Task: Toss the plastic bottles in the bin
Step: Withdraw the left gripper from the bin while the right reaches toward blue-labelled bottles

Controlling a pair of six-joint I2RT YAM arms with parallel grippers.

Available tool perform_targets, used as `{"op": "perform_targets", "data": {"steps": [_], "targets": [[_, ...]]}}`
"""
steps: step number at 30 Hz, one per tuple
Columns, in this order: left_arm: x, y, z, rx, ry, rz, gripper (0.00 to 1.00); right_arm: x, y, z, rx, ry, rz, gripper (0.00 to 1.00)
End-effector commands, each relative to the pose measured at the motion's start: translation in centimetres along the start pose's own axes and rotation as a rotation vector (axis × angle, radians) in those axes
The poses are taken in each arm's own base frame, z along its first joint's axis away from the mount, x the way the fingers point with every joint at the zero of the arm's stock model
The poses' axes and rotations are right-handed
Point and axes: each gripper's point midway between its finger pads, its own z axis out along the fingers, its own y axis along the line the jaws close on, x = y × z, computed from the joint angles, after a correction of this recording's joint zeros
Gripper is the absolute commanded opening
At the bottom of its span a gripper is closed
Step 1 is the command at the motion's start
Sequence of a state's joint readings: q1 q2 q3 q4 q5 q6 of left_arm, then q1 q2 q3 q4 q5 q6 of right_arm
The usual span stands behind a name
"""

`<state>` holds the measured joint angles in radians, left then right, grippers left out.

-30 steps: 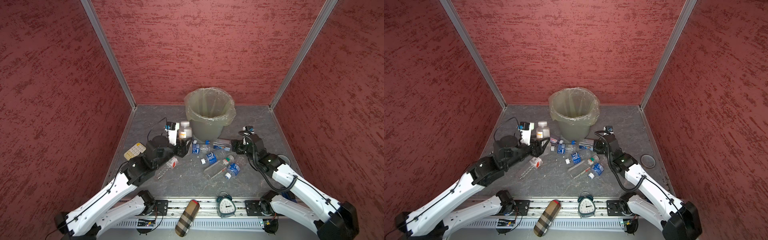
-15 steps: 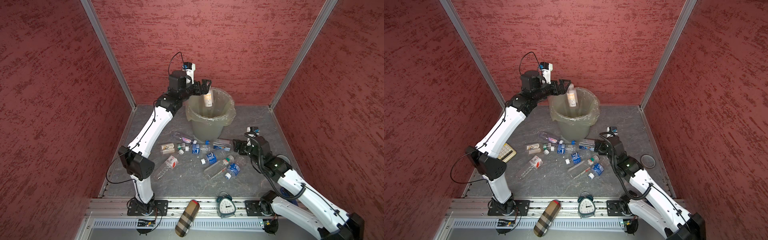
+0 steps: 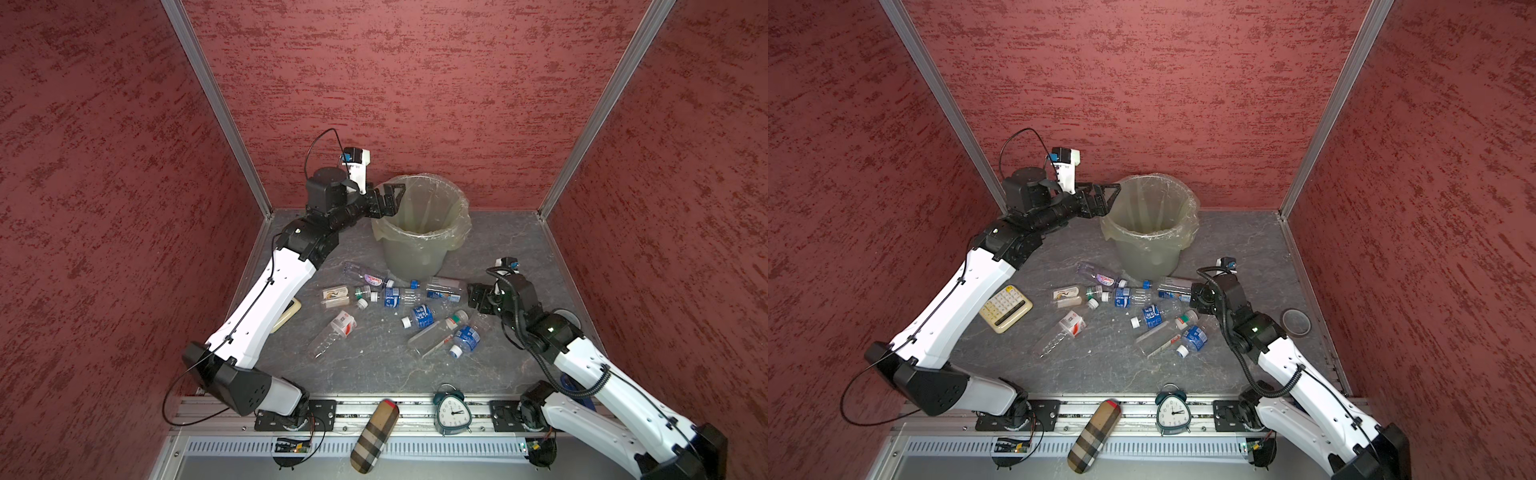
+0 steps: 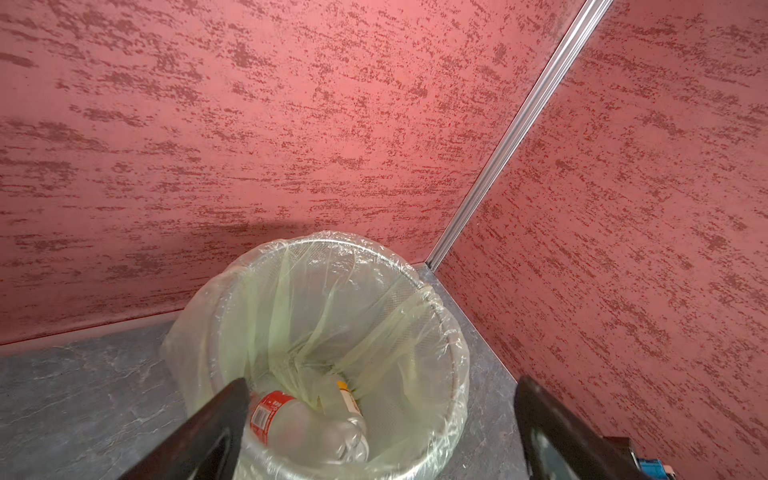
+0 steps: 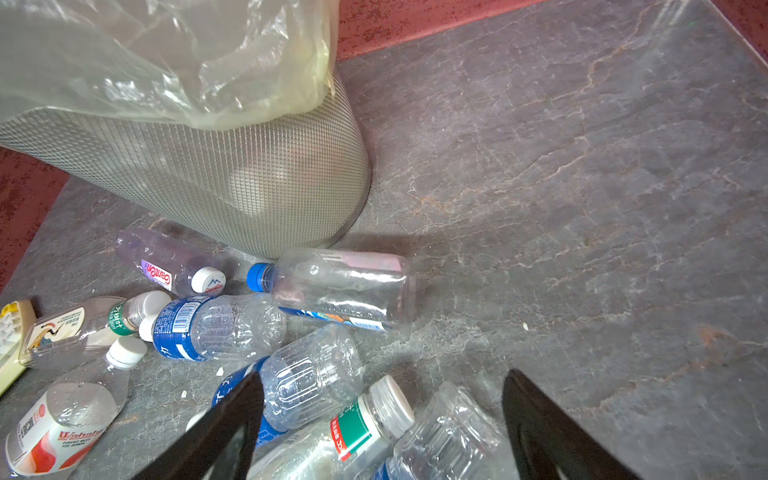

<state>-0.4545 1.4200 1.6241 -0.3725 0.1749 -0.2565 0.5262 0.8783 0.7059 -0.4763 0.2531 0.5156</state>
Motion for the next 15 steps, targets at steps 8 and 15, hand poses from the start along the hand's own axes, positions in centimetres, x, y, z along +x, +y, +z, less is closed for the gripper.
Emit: {"op": "perform_targets", "data": {"steps": [8, 15], "targets": [[4.4, 2.7, -2.1, -0.081, 0.032, 0.009, 0.99, 2.9, -2.3, 0.7, 0.127, 0.096, 0.111, 0.91], [8.2, 4.0, -3.1, -0.107, 0.086, -0.006, 0.99, 5.6, -3.3, 0.8, 0.177, 0.152, 0.171, 0.9]]}}
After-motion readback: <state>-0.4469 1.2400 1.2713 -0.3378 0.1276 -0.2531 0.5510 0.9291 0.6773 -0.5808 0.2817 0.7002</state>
